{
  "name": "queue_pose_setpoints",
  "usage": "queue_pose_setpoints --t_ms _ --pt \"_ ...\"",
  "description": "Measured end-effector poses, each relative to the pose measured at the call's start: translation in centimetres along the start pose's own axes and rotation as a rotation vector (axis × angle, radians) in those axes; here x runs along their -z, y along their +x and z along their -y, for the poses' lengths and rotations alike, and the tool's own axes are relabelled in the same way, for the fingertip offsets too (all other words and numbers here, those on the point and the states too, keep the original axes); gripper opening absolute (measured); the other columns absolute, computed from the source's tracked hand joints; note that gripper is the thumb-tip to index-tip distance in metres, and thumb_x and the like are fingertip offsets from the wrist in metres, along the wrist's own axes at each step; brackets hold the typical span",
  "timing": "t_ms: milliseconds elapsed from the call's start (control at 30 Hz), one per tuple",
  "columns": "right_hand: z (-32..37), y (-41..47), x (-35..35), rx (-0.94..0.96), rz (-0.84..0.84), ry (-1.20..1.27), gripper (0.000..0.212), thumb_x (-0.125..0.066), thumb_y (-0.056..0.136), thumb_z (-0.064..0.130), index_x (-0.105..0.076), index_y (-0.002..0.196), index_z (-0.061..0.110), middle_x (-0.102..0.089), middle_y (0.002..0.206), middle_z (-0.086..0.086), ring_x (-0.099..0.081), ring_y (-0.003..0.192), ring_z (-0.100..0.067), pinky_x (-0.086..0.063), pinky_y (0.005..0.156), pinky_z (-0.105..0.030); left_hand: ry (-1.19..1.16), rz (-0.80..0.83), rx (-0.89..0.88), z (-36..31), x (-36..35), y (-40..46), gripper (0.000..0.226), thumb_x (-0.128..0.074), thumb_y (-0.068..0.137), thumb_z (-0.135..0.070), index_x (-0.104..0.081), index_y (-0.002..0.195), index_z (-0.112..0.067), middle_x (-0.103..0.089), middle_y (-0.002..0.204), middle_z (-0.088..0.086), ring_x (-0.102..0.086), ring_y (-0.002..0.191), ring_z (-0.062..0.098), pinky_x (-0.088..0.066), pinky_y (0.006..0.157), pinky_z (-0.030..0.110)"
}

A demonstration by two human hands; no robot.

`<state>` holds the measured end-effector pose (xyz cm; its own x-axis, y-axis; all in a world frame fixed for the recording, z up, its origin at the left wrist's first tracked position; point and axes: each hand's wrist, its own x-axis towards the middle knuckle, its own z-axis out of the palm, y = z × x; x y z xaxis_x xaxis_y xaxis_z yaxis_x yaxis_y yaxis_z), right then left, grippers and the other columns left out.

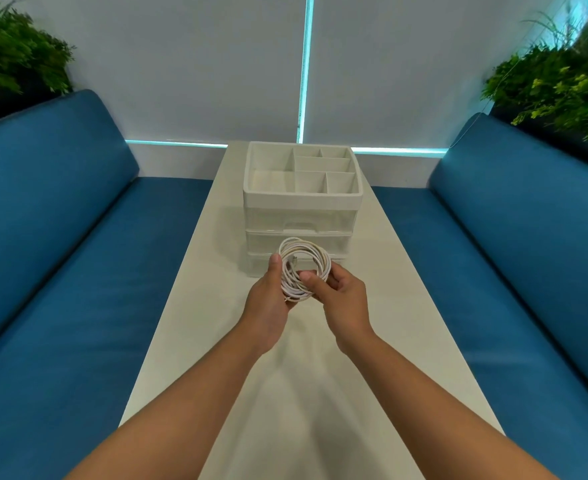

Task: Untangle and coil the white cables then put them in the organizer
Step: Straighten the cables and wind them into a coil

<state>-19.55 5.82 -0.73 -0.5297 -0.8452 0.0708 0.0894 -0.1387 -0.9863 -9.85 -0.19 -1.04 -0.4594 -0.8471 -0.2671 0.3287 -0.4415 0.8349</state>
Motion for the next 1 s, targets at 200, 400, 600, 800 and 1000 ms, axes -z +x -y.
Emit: queue_pose_setpoints --t_ms 200,400,600,800,1000 --pt "-0.6 0.3 0.3 -0.045 -0.065 -0.059 0.024 -0.075 0.082 0.016 -0.067 0.104 0.012 -0.075 0.095 -0.005 -0.071 0.09 -0.019 -0.056 0.083 -0.032 0.025 0.013 -0.049 0.1 -0.4 -0.2 0.04 -0.039 0.105 -0.031 -0.07 0.107 -0.005 -0.075 0.102 0.01 -0.07 0.1 0.022 -0.05 0.096 0.034" --pt "0.1 0.6 2.2 0.151 0.103 -0.516 0.095 -0.075 0.081 0.037 -0.014 0.152 0.028 -0.028 0.147 0.01 -0.045 0.125 -0.008 -0.04 0.103 -0.022 0.043 0.02 -0.05 -0.4 -0.1 0.2 0.032 -0.045 0.104 -0.029 -0.07 0.099 -0.009 -0.068 0.082 0.002 -0.063 0.077 0.015 -0.048 0.085 0.031" --pt "0.6 1.4 3.0 0.389 0.356 -0.941 0.071 -0.061 0.092 0.036 -0.026 0.152 0.023 -0.017 0.16 0.008 -0.02 0.146 -0.008 -0.018 0.114 -0.015 -0.103 0.07 -0.019 -1.2 0.4 0.2 0.033 -0.045 0.103 -0.031 -0.068 0.112 -0.009 -0.072 0.085 0.001 -0.069 0.08 0.013 -0.053 0.069 0.028" --pt "-2.1 -0.2 1.4 0.564 0.121 -0.892 0.053 -0.065 0.087 0.035 -0.055 0.136 0.018 -0.044 0.148 -0.003 -0.054 0.126 -0.02 -0.036 0.099 -0.017 -0.275 0.025 0.029 -1.2 0.7 0.2 0.03 -0.051 0.101 -0.034 -0.068 0.105 -0.01 -0.062 0.073 -0.001 -0.06 0.066 0.011 -0.053 0.062 0.028" --pt "-1.8 -1.7 0.9 0.602 0.025 -0.871 0.051 -0.055 0.084 0.06 -0.067 0.119 0.025 -0.063 0.129 0.009 -0.06 0.111 -0.009 -0.048 0.089 -0.021 -0.145 -0.007 -0.007 -0.9 1.7 -0.1 0.036 -0.045 0.101 -0.042 -0.062 0.088 -0.014 -0.044 0.06 -0.003 -0.042 0.052 0.009 -0.041 0.051 0.024"
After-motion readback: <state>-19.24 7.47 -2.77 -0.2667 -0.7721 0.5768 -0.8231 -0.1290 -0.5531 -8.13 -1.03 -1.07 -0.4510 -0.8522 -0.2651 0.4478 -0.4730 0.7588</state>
